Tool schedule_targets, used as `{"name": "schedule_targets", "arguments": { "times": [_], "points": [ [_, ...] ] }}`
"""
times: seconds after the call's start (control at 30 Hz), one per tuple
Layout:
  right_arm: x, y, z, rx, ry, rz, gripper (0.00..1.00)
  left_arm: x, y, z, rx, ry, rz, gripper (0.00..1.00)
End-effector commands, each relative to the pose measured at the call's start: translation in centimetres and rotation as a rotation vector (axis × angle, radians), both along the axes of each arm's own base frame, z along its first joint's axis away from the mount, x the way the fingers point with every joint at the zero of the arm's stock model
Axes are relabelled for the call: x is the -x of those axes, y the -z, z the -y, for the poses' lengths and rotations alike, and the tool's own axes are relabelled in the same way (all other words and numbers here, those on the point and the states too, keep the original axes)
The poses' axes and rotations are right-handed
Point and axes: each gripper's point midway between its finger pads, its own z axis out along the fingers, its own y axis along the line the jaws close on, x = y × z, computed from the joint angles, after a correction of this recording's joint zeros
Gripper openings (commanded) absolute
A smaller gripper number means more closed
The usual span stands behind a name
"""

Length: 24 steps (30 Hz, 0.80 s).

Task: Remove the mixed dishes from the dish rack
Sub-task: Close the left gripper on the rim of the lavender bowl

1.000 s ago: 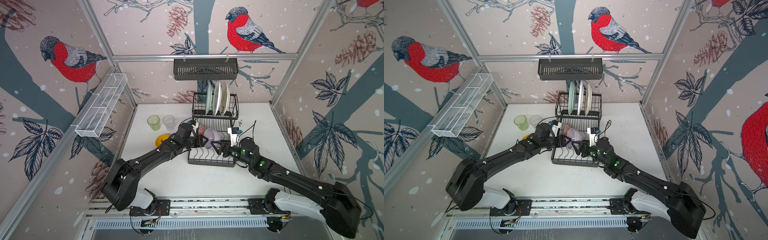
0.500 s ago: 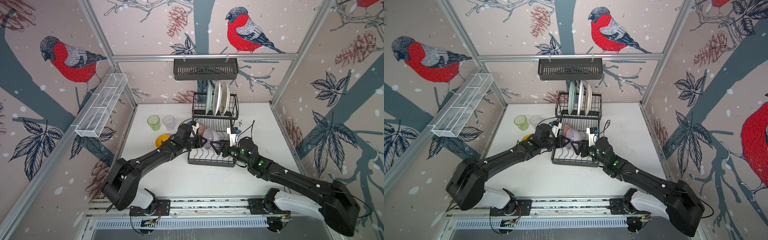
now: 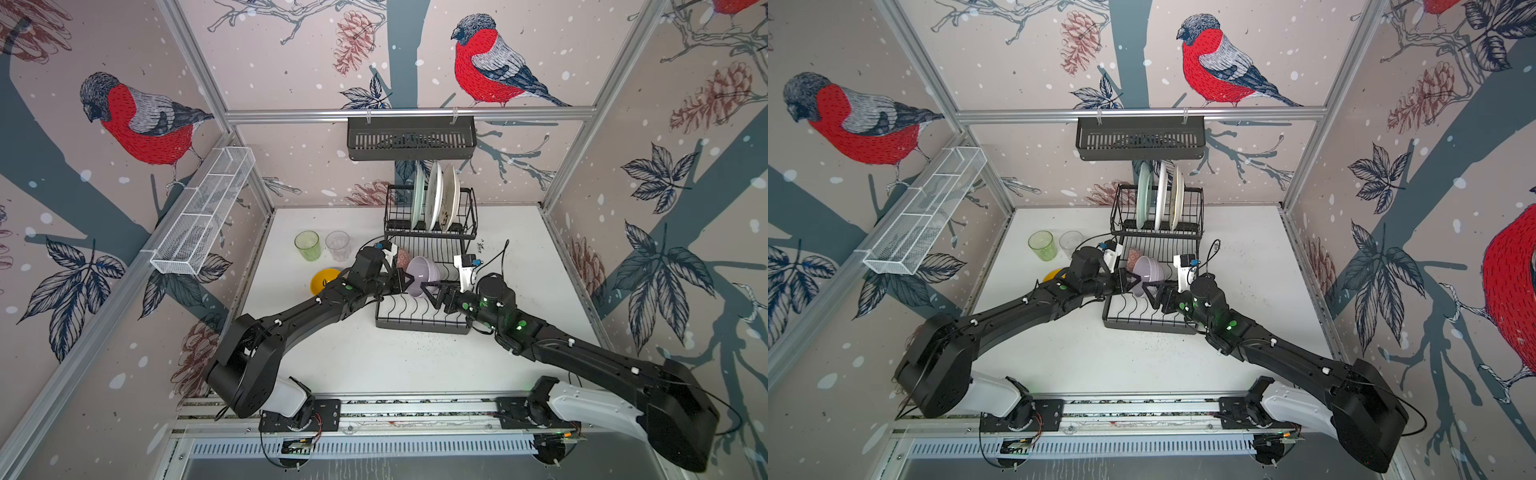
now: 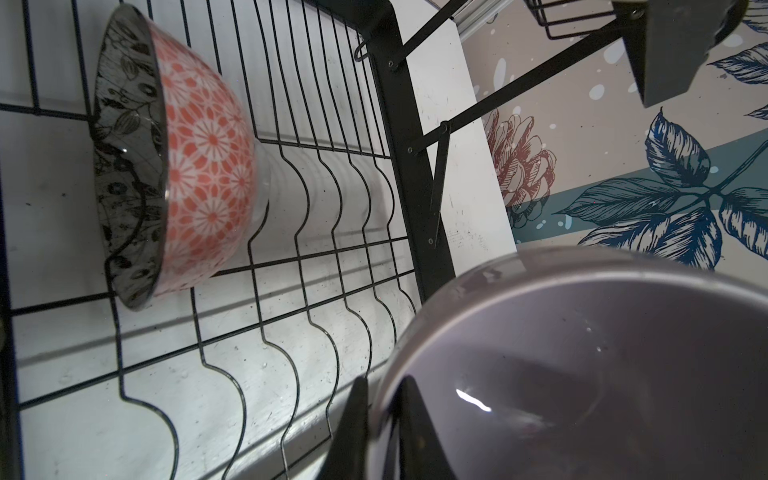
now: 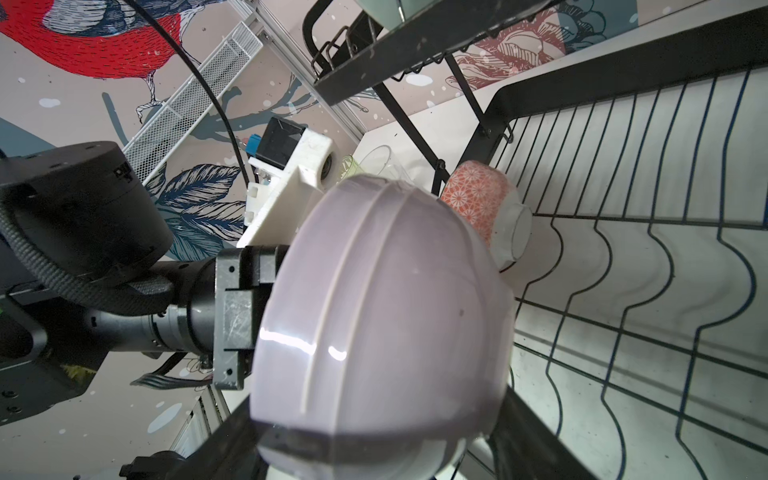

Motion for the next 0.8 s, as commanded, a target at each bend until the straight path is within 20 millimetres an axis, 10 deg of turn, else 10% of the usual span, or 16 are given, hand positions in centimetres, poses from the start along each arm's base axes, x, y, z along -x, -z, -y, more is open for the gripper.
{"name": "schedule_targets", "arguments": {
  "times": [0.0, 0.77],
  "points": [
    [0.06, -2.78, -0.73, -0.065, -0.033, 0.091, 0.59, 0.57, -0.57, 0.85, 0.023, 0.065, 0.019, 0.0],
    [-0.65, -1.87, 0.07, -0.012, 0.022, 0.089, 1.0, 0.64, 0.13, 0.13, -0.021, 0.048, 0.012, 0.0]
  ]
}}
